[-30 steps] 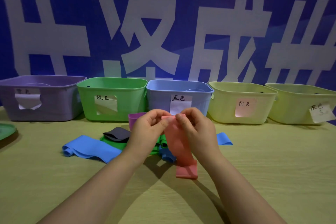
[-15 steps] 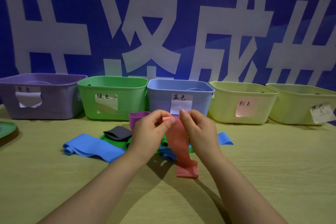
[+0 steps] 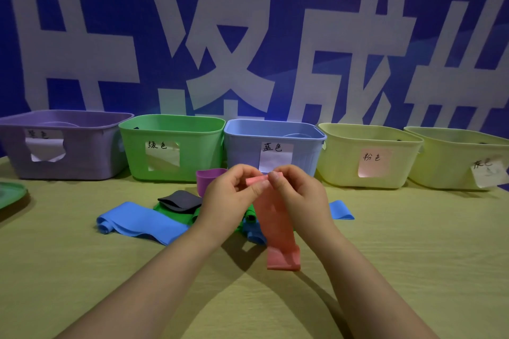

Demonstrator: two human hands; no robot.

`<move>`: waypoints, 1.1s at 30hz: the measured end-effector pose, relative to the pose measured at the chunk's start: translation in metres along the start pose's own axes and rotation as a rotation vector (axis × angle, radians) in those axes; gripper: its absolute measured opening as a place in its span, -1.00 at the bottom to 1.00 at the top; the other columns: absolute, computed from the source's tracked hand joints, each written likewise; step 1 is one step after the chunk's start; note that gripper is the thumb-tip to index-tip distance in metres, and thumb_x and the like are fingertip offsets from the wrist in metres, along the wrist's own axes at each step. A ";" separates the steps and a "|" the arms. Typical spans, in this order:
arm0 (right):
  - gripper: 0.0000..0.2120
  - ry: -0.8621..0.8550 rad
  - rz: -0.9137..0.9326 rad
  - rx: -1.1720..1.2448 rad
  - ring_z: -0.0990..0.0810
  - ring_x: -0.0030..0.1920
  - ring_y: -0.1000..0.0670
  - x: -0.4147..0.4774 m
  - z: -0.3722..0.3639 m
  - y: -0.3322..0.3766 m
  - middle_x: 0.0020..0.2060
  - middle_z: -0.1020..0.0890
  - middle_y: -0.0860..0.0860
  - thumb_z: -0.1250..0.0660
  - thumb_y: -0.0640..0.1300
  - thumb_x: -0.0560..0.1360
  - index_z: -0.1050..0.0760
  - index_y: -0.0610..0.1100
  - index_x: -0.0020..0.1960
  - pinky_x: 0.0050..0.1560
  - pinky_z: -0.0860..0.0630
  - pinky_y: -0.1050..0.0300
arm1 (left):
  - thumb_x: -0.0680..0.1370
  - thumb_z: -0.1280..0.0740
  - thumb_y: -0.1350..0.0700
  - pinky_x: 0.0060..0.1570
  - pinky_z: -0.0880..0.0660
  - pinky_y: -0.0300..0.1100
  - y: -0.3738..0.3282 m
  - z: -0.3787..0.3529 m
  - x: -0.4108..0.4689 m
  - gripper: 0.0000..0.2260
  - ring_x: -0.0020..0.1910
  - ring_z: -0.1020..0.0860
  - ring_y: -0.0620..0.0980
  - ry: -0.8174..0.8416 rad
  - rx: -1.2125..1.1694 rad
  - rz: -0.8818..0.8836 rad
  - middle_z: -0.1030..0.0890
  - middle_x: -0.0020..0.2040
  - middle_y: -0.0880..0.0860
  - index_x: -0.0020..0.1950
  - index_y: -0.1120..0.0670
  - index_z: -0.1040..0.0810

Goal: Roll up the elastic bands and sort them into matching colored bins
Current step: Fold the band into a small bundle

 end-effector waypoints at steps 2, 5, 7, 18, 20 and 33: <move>-0.81 0.013 -0.018 -0.007 -0.48 -0.36 0.21 0.000 0.000 0.000 -0.46 -0.55 0.25 -0.30 -0.03 0.50 -0.49 0.11 -0.28 -0.28 -0.39 0.23 | 0.46 -0.40 0.19 -0.09 -0.51 -0.11 0.002 0.000 0.001 -0.92 -0.20 -0.55 -0.14 -0.007 0.012 -0.013 -0.62 -0.24 -0.04 -0.17 0.02 -0.56; -0.73 0.001 -0.051 0.028 -0.44 -0.40 0.17 0.000 0.000 -0.001 -0.53 -0.51 0.20 -0.30 -0.01 0.50 -0.48 0.06 -0.38 -0.31 -0.35 0.20 | 0.46 -0.39 0.17 -0.14 -0.48 -0.13 0.002 0.001 0.000 -0.94 -0.25 -0.54 -0.16 -0.012 0.047 -0.036 -0.62 -0.29 -0.06 -0.19 0.02 -0.58; -0.71 -0.006 -0.071 0.089 -0.39 -0.43 0.19 -0.001 0.001 0.000 -0.56 -0.47 0.17 -0.31 -0.02 0.49 -0.47 0.01 -0.41 -0.34 -0.32 0.21 | 0.48 -0.39 0.15 -0.16 -0.48 -0.09 0.003 0.001 0.000 -0.93 -0.27 -0.52 -0.14 -0.015 0.074 -0.052 -0.61 -0.31 -0.07 -0.20 0.03 -0.59; -0.89 0.057 -0.064 0.212 -0.56 -0.24 0.14 -0.002 -0.002 0.001 -0.28 -0.62 0.08 -0.35 -0.18 0.48 -0.56 0.03 -0.14 -0.27 -0.47 0.27 | 0.50 -0.34 0.09 -0.07 -0.52 -0.05 0.001 0.004 0.002 -0.95 -0.17 -0.58 -0.07 0.004 0.013 -0.013 -0.64 -0.23 0.00 -0.14 0.03 -0.58; -0.89 0.042 -0.074 0.241 -0.57 -0.25 0.12 -0.002 0.000 0.000 -0.28 -0.63 0.05 -0.35 -0.20 0.47 -0.57 0.01 -0.13 -0.27 -0.49 0.26 | 0.48 -0.36 0.18 -0.09 -0.50 -0.21 0.000 0.002 0.002 -0.91 -0.16 -0.58 -0.12 0.006 -0.037 -0.007 -0.65 -0.18 0.00 -0.08 0.00 -0.53; -0.83 -0.027 -0.041 0.220 -0.47 -0.38 0.26 0.000 0.001 0.003 -0.45 -0.57 0.21 -0.35 -0.17 0.47 -0.52 0.01 -0.27 -0.33 -0.40 0.38 | 0.52 -0.26 0.10 -0.23 -0.56 -0.22 -0.003 0.001 0.001 -0.86 -0.32 -0.55 -0.15 0.043 -0.030 -0.022 -0.57 -0.37 -0.06 -0.21 0.11 -0.51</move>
Point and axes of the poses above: each hand's wrist, its own x-axis towards the middle knuckle, its own z-axis out of the back of the hand, y = z × x, the point moved 2 cm from there along x, towards the middle knuckle
